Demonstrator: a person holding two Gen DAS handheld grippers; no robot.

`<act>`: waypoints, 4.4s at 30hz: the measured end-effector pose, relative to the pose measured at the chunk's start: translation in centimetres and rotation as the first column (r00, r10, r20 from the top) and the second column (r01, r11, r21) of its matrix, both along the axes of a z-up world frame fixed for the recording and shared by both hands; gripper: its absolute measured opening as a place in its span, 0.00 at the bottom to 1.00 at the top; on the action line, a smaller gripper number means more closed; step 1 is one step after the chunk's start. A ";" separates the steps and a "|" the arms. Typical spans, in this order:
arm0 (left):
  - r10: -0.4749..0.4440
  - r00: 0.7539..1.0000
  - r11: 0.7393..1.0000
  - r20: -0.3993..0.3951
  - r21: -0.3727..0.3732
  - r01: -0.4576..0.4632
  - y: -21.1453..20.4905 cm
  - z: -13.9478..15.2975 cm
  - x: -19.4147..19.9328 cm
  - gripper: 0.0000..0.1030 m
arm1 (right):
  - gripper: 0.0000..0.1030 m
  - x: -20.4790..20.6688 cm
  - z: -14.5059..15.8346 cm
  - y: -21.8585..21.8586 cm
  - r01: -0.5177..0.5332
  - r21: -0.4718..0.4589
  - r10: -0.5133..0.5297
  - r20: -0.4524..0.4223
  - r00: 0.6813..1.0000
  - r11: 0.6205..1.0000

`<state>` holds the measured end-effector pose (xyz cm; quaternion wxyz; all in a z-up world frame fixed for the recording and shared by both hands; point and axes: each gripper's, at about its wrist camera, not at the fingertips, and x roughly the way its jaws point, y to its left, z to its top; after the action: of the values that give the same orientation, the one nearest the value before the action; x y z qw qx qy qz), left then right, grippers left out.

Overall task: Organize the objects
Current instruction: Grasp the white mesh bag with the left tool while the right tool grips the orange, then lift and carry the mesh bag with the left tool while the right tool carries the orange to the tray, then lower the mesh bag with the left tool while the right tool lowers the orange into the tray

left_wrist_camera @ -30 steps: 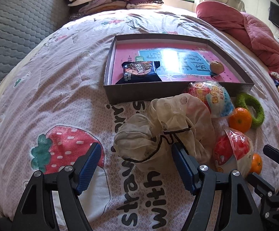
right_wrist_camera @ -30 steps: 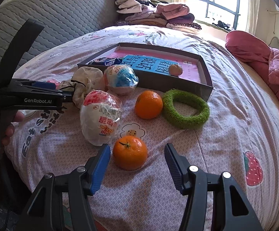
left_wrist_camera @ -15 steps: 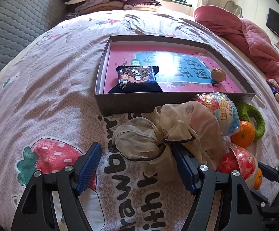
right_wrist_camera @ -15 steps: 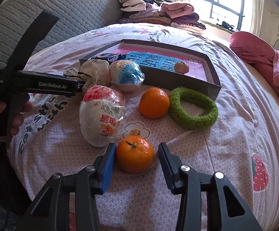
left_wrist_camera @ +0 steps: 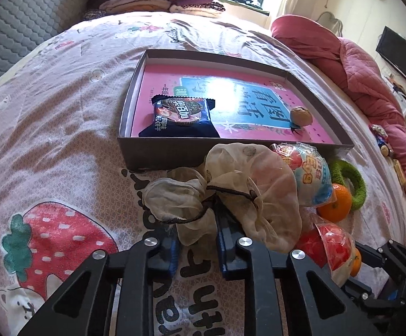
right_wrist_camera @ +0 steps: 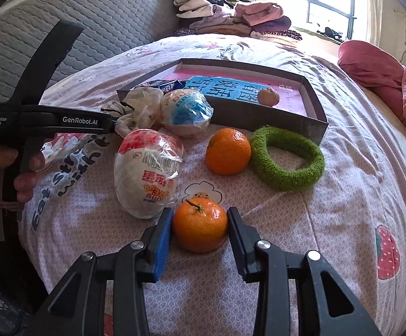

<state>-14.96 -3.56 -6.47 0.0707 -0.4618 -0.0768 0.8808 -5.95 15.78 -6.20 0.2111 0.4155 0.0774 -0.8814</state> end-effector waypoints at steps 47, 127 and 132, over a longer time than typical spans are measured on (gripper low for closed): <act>0.004 0.980 1.000 -0.198 0.008 -0.002 0.9 6.5 6.5 0.09 | 0.37 0.4 3.1 2.0 0.058 -0.117 -0.070 -0.104 0.992 0.991; -0.036 0.964 0.998 -0.264 0.033 0.046 3.1 8.1 -7.7 0.09 | 0.37 -15.1 7.8 3.4 0.140 -0.024 -0.141 -0.258 0.956 0.990; -0.033 0.969 0.998 -0.245 0.036 0.043 2.8 7.0 -8.5 0.09 | 0.37 -15.9 6.4 3.5 0.148 -0.001 -0.144 -0.229 0.963 0.989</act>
<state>-23.41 -0.73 0.50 0.1061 -0.3496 -0.0769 0.9277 -21.82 19.29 0.25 0.1320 0.3175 0.0774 -0.9358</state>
